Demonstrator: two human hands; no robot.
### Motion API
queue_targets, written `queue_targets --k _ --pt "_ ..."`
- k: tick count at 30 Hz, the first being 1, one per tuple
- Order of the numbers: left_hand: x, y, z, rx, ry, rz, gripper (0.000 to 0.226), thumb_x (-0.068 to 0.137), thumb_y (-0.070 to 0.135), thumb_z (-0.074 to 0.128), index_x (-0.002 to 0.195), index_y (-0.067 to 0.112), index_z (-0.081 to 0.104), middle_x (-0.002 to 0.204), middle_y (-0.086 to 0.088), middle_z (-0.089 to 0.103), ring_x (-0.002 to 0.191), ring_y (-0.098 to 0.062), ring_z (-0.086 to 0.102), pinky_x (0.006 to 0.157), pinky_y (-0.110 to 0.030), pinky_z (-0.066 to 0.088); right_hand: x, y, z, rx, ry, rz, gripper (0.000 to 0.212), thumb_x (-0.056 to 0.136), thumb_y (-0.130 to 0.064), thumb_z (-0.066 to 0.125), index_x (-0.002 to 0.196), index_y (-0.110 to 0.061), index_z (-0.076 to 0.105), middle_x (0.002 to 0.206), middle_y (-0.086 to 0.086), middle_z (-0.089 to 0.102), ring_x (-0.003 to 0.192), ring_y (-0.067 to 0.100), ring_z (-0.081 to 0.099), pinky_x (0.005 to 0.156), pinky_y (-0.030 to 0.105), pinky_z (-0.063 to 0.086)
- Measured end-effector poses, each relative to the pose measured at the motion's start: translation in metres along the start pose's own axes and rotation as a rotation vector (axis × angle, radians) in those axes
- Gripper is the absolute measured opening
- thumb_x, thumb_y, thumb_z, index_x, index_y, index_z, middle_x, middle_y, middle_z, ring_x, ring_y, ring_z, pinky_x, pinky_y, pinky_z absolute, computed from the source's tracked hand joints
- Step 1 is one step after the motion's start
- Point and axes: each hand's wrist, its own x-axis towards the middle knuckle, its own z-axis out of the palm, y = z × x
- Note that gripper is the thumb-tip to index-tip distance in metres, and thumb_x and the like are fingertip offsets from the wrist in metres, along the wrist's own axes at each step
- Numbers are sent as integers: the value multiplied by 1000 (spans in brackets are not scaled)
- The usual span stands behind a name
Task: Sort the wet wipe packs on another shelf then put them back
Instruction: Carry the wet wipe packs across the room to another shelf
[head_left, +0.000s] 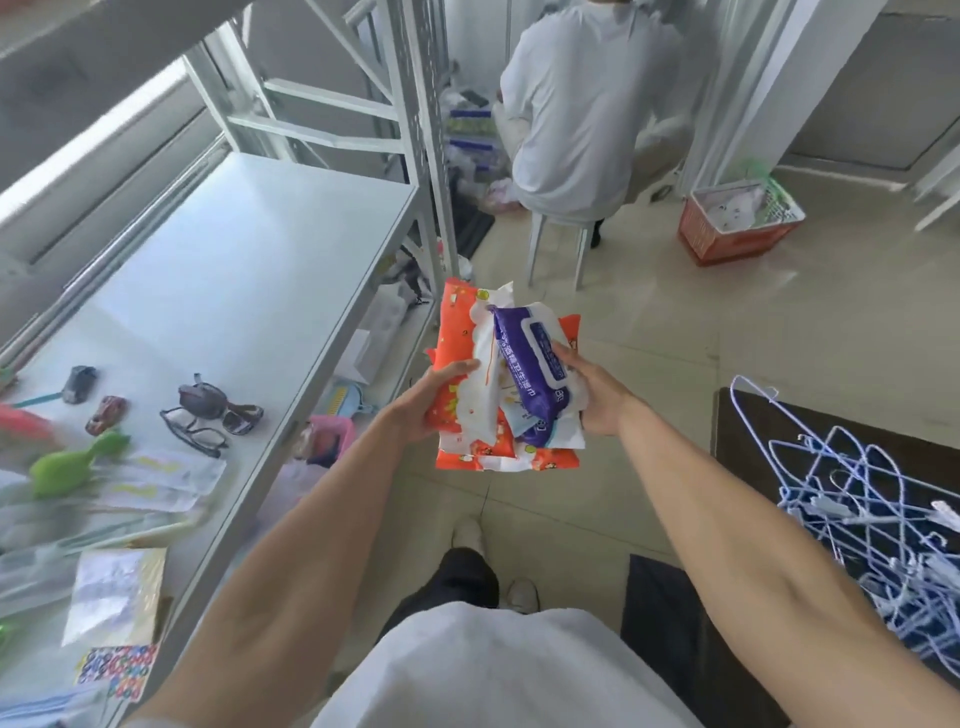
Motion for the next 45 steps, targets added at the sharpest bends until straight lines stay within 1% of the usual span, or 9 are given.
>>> queue_targets --k 6,11,18,23,26,30,34,38,45 --pt "67 53 -29 -73 13 12 83 80 45 83 150 19 46 135 -13 70 120 -35 69 101 -56 56 82 -64 -13 -117 -21 16 79 67 -55 86 132 -15 67 133 13 66 118 32 64 109 50 45" --pt "113 116 -47 -96 37 -17 42 95 39 67 129 16 61 96 -2 81 81 -20 79 65 -36 64 141 -135 -4 -157 17 10 42 86 -51 65 107 -18 80 118 12 73 98 28 72 89 41 57" --pt "131 175 -90 -172 137 77 35 96 37 66 125 18 58 88 0 79 73 -17 78 55 -31 61 215 -207 28 -314 -112 46 71 52 -57 93 111 -21 78 126 13 71 106 29 71 88 43 59" --pt "113 182 -156 -324 330 187 51 89 43 74 131 20 57 99 -1 79 92 -22 77 81 -44 63 290 -245 103 -563 -290 120 93 42 -58 97 122 -20 69 127 11 71 110 29 69 105 50 49" --pt "88 170 -190 -455 475 263 56 86 44 76 132 17 59 101 -3 77 95 -23 74 96 -48 59 330 -251 170 -728 -452 179 90 56 -61 90 131 -18 65 132 15 67 122 36 63 112 59 39" --pt "47 151 -216 -653 656 334 38 92 42 71 119 16 63 88 -1 76 77 -19 74 66 -34 62 370 -234 250 -900 -571 306 71 73 -65 77 128 -21 69 134 14 66 125 37 60 114 64 34" --pt "22 133 -230 -778 819 395 44 92 44 71 123 15 61 90 -4 76 84 -23 73 76 -41 64 375 -203 310 -956 -685 332 40 97 -51 56 109 -16 72 109 10 76 90 24 74 87 40 61" --pt "23 132 -235 -837 937 424 49 91 48 71 127 15 62 94 -4 77 83 -22 75 66 -38 65 384 -189 331 -963 -697 277 61 86 -59 69 126 -14 66 125 13 71 100 27 72 94 46 56" --pt "41 129 -234 -913 1037 488 64 93 40 71 144 6 54 102 -7 71 80 -21 72 47 -29 55 418 -215 318 -904 -749 379 43 93 -58 58 111 -21 72 113 10 74 94 26 74 88 46 58"
